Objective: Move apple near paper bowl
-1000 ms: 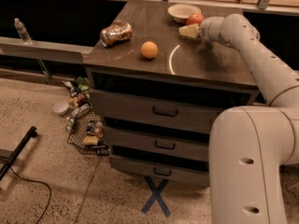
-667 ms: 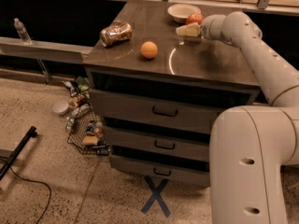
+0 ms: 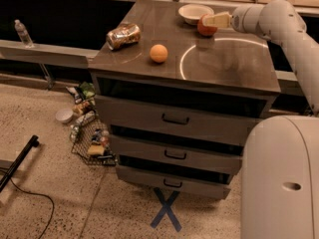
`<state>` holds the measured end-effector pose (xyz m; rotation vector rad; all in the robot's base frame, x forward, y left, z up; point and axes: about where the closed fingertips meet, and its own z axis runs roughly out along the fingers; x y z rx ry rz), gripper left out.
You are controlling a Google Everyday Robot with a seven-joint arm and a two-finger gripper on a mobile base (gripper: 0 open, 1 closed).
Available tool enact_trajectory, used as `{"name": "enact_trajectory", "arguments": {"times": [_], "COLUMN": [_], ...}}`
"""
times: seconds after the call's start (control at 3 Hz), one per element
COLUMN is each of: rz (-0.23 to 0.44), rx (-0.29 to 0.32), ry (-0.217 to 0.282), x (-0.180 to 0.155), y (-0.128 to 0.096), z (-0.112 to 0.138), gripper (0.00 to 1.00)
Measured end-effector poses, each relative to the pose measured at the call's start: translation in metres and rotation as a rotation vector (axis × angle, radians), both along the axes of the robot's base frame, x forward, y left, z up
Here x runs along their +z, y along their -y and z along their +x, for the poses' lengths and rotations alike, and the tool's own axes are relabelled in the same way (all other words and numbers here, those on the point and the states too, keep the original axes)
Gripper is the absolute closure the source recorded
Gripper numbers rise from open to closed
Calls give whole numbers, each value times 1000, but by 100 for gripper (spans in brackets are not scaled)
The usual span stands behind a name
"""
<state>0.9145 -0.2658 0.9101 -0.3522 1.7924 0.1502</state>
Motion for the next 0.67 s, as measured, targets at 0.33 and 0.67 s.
{"name": "enact_trajectory", "arguments": {"times": [0.33, 0.67], "rz": [-27, -62], "rx": [-63, -144], "ry": [34, 91], "x": [35, 66], "y": [37, 68], "z": [-25, -48], "gripper": [0, 0]}}
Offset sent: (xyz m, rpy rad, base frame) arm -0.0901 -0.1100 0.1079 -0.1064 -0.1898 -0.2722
